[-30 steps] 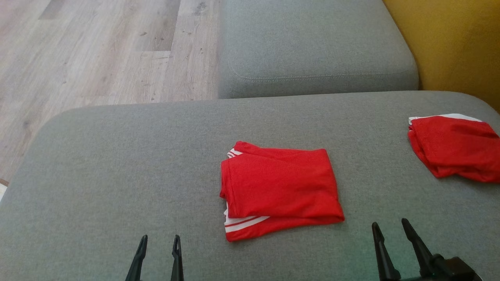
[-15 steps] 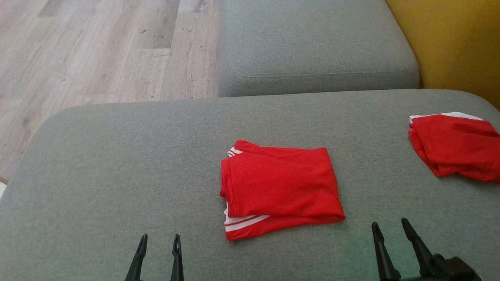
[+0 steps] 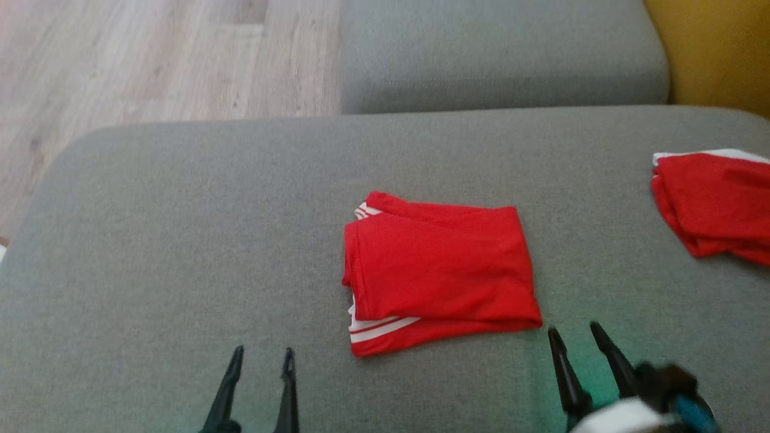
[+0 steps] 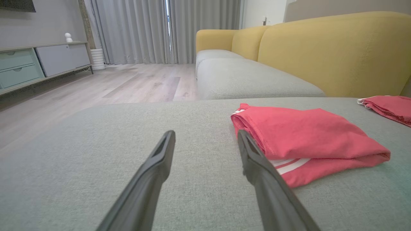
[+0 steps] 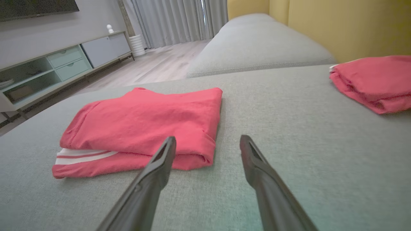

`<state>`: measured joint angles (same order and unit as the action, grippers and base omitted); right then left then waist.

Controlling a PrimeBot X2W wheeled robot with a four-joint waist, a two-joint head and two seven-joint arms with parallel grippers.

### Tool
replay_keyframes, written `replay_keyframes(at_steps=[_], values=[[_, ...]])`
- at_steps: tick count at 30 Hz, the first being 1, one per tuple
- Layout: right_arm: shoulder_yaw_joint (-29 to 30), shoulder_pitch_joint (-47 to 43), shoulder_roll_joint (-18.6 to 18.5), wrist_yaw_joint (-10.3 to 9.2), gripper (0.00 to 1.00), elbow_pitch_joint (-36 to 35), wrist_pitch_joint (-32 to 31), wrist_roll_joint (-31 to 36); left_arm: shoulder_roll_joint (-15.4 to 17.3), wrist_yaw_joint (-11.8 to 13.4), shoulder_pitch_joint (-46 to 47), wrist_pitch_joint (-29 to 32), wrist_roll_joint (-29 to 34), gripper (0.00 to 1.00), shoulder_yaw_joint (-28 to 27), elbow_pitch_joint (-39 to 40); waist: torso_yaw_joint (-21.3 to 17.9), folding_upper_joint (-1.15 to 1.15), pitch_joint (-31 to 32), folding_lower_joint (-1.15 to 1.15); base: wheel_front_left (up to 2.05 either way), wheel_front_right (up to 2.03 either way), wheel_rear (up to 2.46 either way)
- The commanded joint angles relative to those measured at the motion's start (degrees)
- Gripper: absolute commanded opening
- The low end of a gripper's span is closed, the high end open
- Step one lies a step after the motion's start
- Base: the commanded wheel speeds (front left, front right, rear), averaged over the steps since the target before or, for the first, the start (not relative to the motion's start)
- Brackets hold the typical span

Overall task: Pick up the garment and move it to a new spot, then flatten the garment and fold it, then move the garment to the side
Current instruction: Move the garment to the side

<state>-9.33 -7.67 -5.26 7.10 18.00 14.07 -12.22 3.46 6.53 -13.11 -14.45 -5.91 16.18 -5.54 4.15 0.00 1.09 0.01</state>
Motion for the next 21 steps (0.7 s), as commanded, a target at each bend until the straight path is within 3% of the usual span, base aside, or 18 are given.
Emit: replay_keyframes(at_steps=[1,15,16,17,21], values=[[-2.12,7.04,-1.50,0.39,1.00,1.43,-2.40,-3.29,-0.57,0.22,3.71,-0.55,0.09,1.00,-0.48,1.70,0.59,0.00,-2.29,-0.01,0.00,0.00,0.00],[-3.94,28.20,-1.44,0.39,1.00,18.44,-23.44,-22.19,-0.58,1.22,9.31,-0.55,-0.90,1.00,3.62,0.26,2.27,0.00,-7.99,-0.01,0.00,0.00,0.00],[-4.41,28.70,-1.38,0.39,0.56,18.76,-23.70,-23.23,-0.58,1.24,9.56,-0.55,-0.92,1.00,3.78,0.21,2.39,0.00,-8.08,-0.01,0.00,0.00,0.00],[-4.95,29.05,-1.33,0.39,0.04,18.78,-23.69,-24.37,-0.58,1.28,9.76,-0.55,-0.92,1.00,3.87,0.20,2.43,0.00,-8.15,-0.01,0.00,0.00,0.00],[-7.08,29.96,-2.35,0.39,0.00,18.05,-22.27,-26.84,-0.58,1.68,9.99,-0.55,-0.65,1.00,3.60,0.72,1.72,0.00,-8.42,-0.01,0.00,0.00,0.00]])
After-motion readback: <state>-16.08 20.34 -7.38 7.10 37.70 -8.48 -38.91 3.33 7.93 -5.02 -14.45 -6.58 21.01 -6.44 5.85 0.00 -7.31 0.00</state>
